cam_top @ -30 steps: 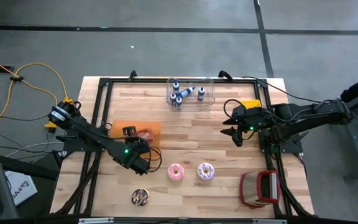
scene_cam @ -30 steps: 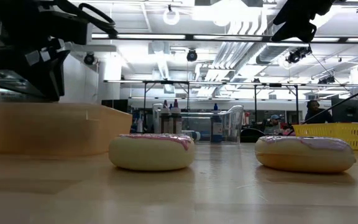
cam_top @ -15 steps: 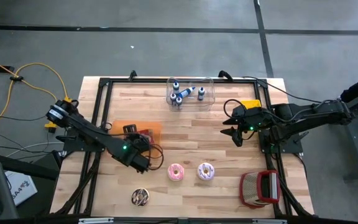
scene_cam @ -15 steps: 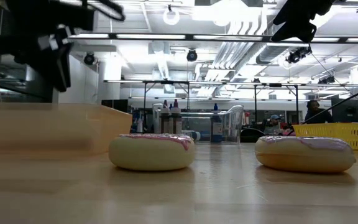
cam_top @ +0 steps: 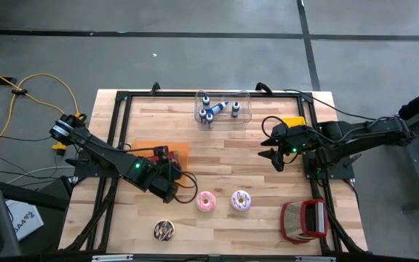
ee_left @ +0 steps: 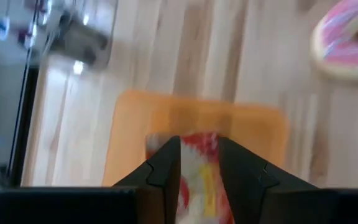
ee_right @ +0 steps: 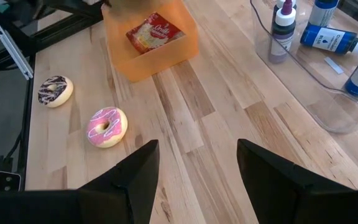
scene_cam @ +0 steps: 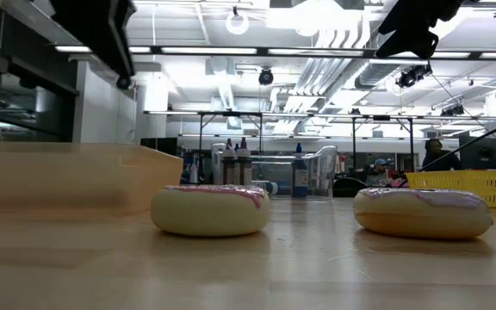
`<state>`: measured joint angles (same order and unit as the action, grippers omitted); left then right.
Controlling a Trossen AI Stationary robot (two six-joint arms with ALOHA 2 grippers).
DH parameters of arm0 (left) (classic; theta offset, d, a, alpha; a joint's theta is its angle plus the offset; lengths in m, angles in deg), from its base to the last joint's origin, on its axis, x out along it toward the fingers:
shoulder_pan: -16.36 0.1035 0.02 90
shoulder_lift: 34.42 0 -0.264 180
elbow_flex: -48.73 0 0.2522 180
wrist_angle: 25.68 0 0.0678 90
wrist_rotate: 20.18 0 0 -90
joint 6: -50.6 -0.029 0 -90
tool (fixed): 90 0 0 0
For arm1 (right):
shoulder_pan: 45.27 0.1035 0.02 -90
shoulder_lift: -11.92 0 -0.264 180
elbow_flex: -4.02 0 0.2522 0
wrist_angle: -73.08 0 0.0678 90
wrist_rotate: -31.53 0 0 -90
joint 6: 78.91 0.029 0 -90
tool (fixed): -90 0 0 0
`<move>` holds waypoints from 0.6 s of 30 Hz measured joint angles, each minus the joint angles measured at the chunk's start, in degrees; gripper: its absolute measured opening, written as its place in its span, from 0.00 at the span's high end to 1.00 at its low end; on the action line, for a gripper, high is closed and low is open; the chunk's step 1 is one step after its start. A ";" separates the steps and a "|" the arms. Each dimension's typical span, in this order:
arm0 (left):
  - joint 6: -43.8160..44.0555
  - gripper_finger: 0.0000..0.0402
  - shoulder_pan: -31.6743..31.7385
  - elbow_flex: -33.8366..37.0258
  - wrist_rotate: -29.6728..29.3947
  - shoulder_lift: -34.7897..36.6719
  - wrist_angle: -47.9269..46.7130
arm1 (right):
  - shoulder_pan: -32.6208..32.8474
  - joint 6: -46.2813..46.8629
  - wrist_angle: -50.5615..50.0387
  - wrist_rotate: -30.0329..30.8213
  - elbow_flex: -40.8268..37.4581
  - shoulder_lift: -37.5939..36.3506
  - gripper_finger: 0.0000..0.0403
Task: Pick & Place Food Item
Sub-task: Put the brown donut into the yellow bin
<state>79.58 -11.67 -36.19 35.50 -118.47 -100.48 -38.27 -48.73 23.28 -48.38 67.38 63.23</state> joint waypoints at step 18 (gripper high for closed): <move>-3.92 0.75 -0.53 -0.85 15.74 0.00 19.34 | -0.01 0.01 0.04 0.00 0.01 -0.01 0.49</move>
<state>75.66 -12.20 -37.04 51.24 -118.47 -81.14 -38.28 -48.72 23.33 -48.38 67.39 63.22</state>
